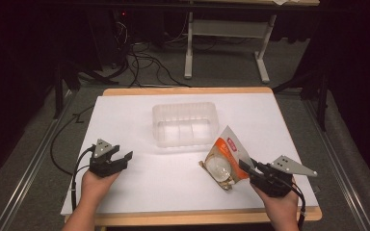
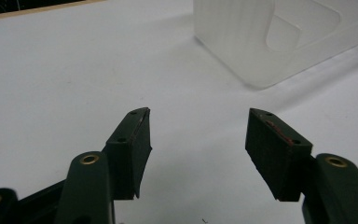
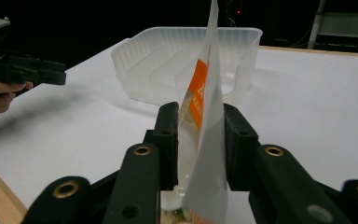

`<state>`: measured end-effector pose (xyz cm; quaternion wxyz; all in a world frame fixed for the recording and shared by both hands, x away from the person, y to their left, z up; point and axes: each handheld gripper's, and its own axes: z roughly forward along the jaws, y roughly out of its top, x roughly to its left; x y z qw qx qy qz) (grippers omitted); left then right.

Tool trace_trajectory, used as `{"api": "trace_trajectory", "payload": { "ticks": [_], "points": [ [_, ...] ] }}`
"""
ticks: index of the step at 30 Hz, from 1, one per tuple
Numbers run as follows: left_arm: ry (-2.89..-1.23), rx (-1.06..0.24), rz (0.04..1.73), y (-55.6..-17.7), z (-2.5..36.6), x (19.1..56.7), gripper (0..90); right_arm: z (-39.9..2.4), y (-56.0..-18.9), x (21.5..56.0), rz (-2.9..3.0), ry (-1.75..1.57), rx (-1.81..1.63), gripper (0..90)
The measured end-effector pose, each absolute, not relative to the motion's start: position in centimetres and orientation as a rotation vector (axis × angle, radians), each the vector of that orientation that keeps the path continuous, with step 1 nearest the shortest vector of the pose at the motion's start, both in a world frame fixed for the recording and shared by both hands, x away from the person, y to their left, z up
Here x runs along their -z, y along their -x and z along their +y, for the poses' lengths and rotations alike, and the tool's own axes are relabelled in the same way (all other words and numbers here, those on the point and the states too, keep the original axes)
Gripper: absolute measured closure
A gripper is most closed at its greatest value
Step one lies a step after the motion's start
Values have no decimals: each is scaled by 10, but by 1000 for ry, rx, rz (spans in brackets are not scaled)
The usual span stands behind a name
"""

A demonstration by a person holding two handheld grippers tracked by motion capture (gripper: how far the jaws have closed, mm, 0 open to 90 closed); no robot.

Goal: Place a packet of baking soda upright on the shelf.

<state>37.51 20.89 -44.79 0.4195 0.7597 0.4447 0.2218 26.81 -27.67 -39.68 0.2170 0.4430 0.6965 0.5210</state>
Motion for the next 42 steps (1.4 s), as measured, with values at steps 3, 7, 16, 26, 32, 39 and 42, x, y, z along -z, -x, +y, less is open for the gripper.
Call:
{"api": "trace_trajectory", "payload": {
  "ticks": [3,7,16,26,32,39,42],
  "points": [
    [-1904,-554,1113,-375,208,448,408,-279,-261,404,1923,-1229,-1429,686],
    [-1913,-553,1104,-374,208,447,407,-277,-258,413,1915,-1234,-1408,679],
    [-1924,-555,1095,-375,206,448,407,-276,-275,422,1841,-1296,-1453,740],
    [-1925,-558,1090,-375,205,448,406,-258,-275,408,1845,-1214,-1456,900],
    [-1923,-559,1088,-374,206,448,406,-246,-273,397,1859,-1167,-1467,900],
    [-1920,-562,1087,-374,207,447,405,-243,-276,384,1857,-1143,-1461,900],
    [-1915,-564,1086,-374,208,447,405,-244,-279,379,1837,-1144,-1464,900]
  ]
}}
